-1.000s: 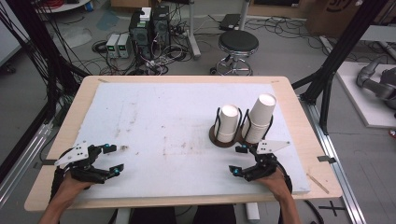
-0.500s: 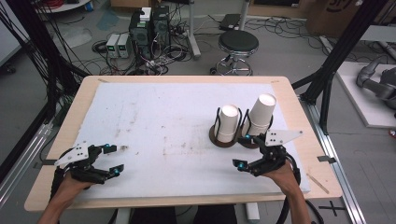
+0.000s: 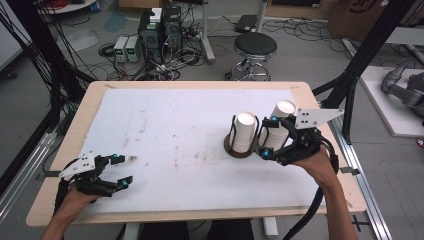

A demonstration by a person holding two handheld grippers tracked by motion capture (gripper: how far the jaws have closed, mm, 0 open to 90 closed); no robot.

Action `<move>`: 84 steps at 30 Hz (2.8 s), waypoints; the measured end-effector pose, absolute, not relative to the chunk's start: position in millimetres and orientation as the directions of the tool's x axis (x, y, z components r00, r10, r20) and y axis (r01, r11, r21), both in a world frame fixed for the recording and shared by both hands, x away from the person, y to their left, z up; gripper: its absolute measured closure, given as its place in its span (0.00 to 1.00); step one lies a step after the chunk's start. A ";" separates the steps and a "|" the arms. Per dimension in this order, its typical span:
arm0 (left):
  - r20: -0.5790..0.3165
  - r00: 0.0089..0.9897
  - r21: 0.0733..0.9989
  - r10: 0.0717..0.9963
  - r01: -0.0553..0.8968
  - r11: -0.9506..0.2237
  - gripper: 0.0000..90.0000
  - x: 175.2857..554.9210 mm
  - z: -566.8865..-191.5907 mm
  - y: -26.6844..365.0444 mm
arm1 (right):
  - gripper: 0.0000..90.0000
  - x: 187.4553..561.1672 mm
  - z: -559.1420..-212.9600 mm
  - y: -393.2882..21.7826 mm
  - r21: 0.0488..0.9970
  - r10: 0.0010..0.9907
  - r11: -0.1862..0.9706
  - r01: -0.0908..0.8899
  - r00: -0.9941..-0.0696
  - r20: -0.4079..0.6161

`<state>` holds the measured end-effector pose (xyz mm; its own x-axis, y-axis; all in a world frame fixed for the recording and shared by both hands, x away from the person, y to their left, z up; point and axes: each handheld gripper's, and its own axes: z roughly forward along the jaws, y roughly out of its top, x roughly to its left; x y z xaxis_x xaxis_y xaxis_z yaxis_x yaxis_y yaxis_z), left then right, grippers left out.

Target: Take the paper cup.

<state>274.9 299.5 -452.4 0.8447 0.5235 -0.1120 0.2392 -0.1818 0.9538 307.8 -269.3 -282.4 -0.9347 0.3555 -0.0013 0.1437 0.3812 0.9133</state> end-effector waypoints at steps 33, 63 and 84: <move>-0.098 0.853 0.953 0.513 0.229 -0.199 0.17 274.7 -452.3 298.1 | 0.17 366.0 -228.3 -281.6 0.796 0.482 0.534 0.286 -0.876 -0.009; -0.094 0.853 0.947 0.514 0.236 -0.218 0.17 275.4 -452.1 296.1 | 0.17 405.0 -219.6 -295.3 0.555 0.594 0.688 0.468 -0.802 -0.060; -0.087 0.854 0.944 0.513 0.235 -0.231 0.17 275.0 -451.9 294.6 | 0.18 419.2 -242.8 -295.1 0.426 0.648 0.698 0.576 -0.761 -0.033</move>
